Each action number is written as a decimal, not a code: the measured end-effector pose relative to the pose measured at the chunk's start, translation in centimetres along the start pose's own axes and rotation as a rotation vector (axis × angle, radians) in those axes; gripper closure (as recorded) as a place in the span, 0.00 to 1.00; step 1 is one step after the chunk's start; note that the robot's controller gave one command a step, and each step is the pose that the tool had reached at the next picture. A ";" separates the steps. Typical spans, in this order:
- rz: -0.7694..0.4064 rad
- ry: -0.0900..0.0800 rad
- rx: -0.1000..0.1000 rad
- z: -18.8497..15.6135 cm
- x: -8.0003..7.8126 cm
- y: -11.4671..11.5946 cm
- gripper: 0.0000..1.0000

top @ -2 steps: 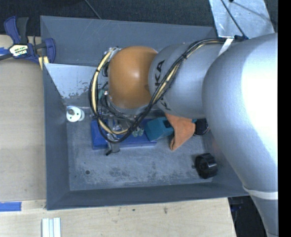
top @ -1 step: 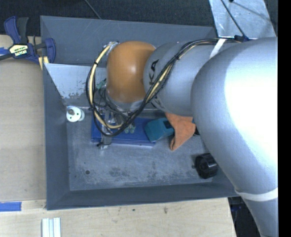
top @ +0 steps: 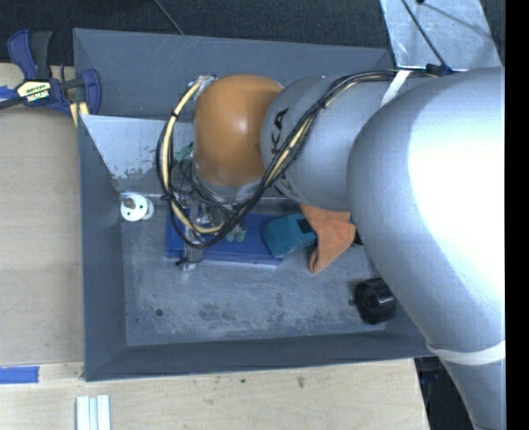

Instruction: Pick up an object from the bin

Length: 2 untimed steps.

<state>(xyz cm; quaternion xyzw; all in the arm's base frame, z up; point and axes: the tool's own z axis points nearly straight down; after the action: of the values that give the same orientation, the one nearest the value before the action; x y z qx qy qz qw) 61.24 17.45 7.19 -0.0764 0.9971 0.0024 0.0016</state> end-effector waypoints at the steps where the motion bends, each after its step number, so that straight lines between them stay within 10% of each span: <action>1: -0.115 -0.002 0.002 0.0 -0.1 0.4 1.00; 2: -0.256 0.009 -0.001 -5.1 0.8 0.1 1.00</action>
Offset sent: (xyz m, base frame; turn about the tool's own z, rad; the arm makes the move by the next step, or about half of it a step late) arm -0.0108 -0.0103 0.1152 -0.2115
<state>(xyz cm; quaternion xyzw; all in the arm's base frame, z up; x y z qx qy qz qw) 60.48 17.38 12.27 -0.2031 0.9791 0.0024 -0.0025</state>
